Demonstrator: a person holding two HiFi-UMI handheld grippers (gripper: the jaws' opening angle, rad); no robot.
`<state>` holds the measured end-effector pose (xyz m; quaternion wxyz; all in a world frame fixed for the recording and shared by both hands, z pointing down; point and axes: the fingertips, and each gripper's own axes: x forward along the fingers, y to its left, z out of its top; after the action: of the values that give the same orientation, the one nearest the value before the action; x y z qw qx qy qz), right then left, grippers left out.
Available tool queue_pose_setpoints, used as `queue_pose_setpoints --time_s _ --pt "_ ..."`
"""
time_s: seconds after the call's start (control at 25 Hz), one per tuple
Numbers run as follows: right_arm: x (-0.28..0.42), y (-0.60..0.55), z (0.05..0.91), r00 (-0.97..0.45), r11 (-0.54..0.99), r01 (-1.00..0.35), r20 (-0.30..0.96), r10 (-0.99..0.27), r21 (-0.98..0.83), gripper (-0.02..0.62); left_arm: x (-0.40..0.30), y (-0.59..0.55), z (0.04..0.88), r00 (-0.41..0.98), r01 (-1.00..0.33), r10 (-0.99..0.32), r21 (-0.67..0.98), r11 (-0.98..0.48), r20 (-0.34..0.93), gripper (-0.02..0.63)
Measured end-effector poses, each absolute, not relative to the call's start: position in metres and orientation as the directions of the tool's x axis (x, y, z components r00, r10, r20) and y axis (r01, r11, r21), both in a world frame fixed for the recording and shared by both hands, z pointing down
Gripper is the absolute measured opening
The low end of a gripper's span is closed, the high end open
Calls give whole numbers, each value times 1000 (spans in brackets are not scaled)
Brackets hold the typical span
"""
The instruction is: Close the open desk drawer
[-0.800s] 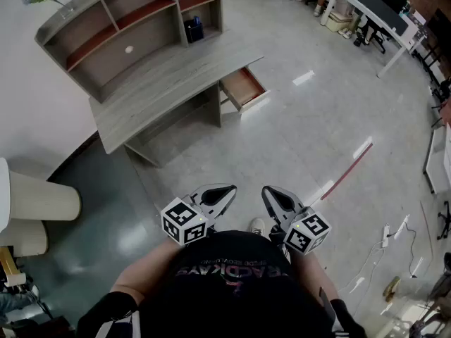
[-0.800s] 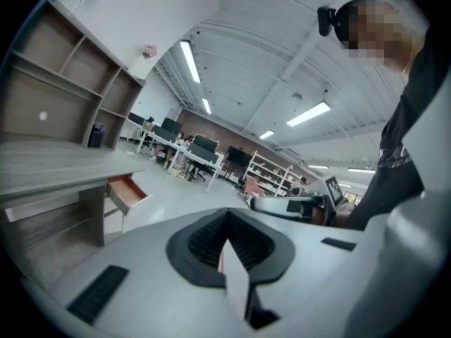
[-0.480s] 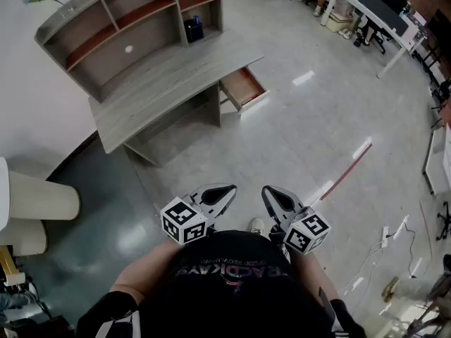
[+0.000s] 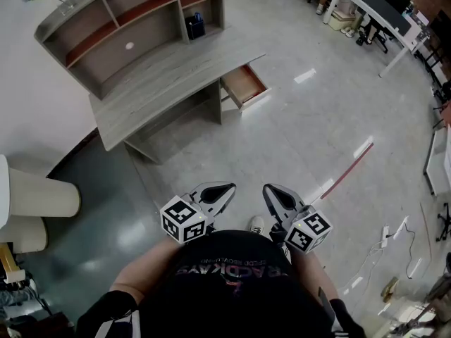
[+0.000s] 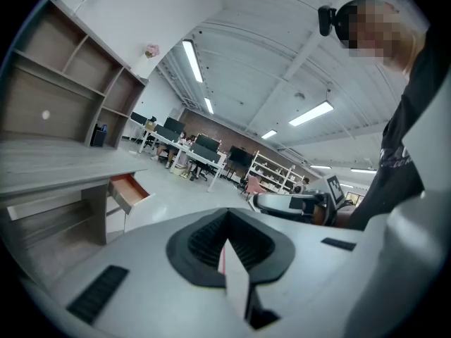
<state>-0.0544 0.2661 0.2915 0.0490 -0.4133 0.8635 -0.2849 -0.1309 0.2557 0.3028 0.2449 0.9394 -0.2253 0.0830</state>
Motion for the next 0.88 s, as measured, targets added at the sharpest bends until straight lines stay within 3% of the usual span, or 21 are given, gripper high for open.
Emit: queue_pose_setpoints --time_s 0.88 --pt "41 260 301 -714 572 -639 120 -689 -515 11 -50 263 320 808 -588 -496 362 -724 318 9"
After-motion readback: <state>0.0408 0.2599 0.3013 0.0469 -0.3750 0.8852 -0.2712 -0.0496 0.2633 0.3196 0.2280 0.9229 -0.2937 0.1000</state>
